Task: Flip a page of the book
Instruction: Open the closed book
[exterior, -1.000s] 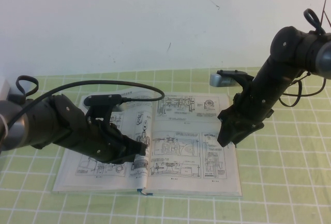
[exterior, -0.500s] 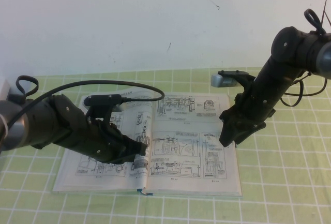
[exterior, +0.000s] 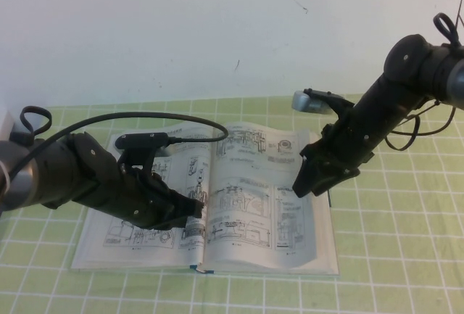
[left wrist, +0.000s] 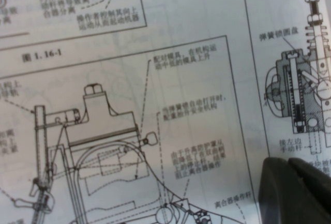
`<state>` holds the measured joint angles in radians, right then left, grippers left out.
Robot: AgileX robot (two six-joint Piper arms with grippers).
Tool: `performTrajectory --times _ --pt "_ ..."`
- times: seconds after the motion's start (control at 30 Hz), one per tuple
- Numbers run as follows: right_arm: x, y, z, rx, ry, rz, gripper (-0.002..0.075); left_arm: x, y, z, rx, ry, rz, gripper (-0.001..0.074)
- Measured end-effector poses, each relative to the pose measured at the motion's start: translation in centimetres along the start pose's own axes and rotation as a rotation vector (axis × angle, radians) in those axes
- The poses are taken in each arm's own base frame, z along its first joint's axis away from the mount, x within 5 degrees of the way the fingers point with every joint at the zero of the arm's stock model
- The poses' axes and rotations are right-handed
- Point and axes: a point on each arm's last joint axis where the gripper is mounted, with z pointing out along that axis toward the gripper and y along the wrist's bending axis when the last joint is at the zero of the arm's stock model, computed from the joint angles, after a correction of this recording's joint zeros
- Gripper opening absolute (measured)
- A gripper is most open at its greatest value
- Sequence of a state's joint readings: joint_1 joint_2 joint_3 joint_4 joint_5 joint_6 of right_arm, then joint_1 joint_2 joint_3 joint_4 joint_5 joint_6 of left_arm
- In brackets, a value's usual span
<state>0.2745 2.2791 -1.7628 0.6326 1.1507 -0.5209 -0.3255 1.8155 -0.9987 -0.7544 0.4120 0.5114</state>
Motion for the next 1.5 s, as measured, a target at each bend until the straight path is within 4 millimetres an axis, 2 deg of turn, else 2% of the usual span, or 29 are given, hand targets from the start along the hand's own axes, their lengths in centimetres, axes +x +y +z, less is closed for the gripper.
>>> performTrajectory --times 0.5,0.77,1.03,1.27,1.37,1.5 --pt "-0.6 1.4 -0.1 -0.151 -0.072 -0.004 0.0341 0.0 -0.2 0.0 0.021 -0.004 -0.008 -0.0002" --pt "-1.6 3.1 -0.5 -0.327 -0.176 -0.026 0.0281 0.0 -0.2 0.0 0.028 -0.001 -0.011 -0.0002" --pt "-1.8 3.2 -0.8 -0.311 -0.172 -0.039 0.0265 0.0 -0.3 0.0 0.030 0.000 -0.010 -0.0002" --pt "-3.3 4.0 -3.1 -0.181 -0.176 -0.075 0.0264 0.0 -0.3 0.0 0.033 0.003 -0.010 -0.0002" --pt "-3.1 4.0 -2.8 -0.122 -0.136 -0.080 0.0264 0.2 -0.6 -0.1 0.058 0.020 -0.001 -0.0002" --pt "-3.1 4.9 -0.9 -0.111 -0.083 -0.098 0.0264 0.4 -2.2 -1.6 0.131 0.036 0.076 -0.0002"
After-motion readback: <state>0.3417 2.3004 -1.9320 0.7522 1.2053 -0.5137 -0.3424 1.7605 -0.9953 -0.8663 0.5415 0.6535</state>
